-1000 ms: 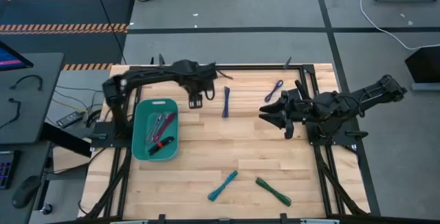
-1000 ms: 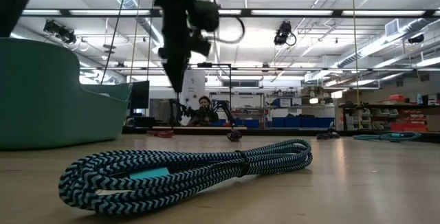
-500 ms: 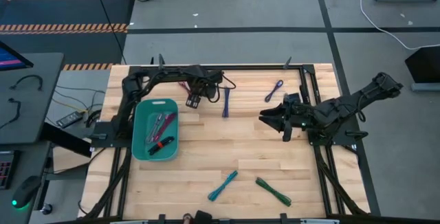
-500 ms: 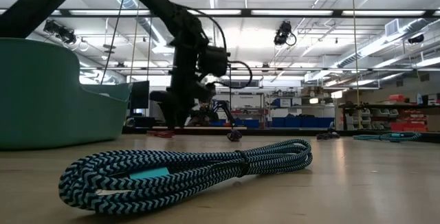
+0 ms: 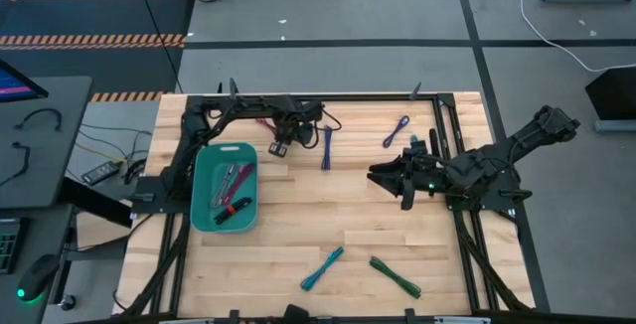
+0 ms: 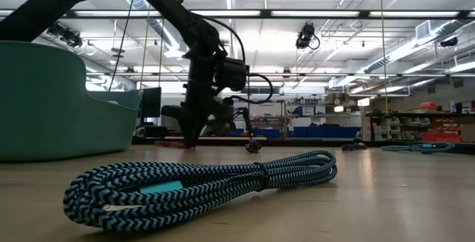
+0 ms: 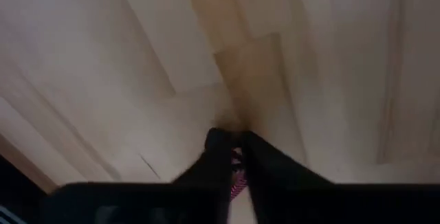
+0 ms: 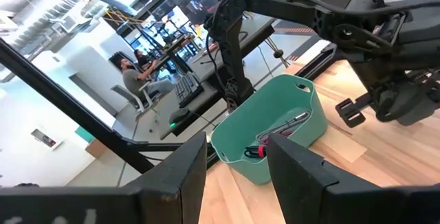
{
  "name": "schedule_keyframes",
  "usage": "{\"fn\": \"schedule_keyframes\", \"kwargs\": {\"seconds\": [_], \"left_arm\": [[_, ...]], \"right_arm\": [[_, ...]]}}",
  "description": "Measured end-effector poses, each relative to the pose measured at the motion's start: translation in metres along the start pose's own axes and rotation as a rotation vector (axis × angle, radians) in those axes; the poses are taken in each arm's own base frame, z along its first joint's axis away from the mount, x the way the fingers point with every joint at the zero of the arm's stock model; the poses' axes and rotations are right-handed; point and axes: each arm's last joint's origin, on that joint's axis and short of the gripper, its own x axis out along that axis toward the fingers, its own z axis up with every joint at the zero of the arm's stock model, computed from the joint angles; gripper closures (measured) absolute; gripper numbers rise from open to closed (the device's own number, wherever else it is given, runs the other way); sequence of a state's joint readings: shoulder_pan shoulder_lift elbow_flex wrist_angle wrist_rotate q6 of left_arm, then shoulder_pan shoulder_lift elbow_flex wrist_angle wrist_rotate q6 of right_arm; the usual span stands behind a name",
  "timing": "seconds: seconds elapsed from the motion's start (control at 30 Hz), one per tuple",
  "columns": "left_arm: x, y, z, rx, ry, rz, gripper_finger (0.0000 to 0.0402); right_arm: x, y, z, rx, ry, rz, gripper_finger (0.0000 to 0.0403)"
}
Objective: Pick and place USB-C Cables
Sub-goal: Put the red charger cable into the blue bin
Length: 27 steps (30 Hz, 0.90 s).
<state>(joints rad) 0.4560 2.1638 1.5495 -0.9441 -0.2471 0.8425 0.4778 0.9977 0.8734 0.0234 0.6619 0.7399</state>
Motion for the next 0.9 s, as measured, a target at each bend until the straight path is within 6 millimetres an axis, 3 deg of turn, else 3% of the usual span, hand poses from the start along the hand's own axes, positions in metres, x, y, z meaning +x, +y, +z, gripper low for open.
{"fn": "schedule_keyframes", "kwargs": {"seconds": [0.13,0.33,0.47,0.67,0.9], "left_arm": [[-0.013,-0.004,0.007,-0.033,-0.032,0.012,0.0395],[-0.081,-0.001,0.009,-0.199,-0.203,0.106,0.0398],[-0.117,0.002,-0.004,-0.324,-0.305,0.141,0.0399],[-0.097,0.016,-0.033,-0.388,-0.122,0.122,0.0369],[-0.063,0.018,-0.054,-0.269,-0.028,0.085,0.0253]], "right_arm": [[-0.003,0.0,0.003,-0.017,-0.013,0.007,0.0245],[-0.007,0.0,0.009,-0.068,-0.027,0.015,0.0245],[-0.007,0.0,0.009,-0.101,-0.03,0.014,0.0245],[-0.007,-0.001,0.009,-0.114,-0.028,0.013,0.0245],[-0.007,-0.001,0.009,-0.103,-0.027,0.013,0.0245]]}}
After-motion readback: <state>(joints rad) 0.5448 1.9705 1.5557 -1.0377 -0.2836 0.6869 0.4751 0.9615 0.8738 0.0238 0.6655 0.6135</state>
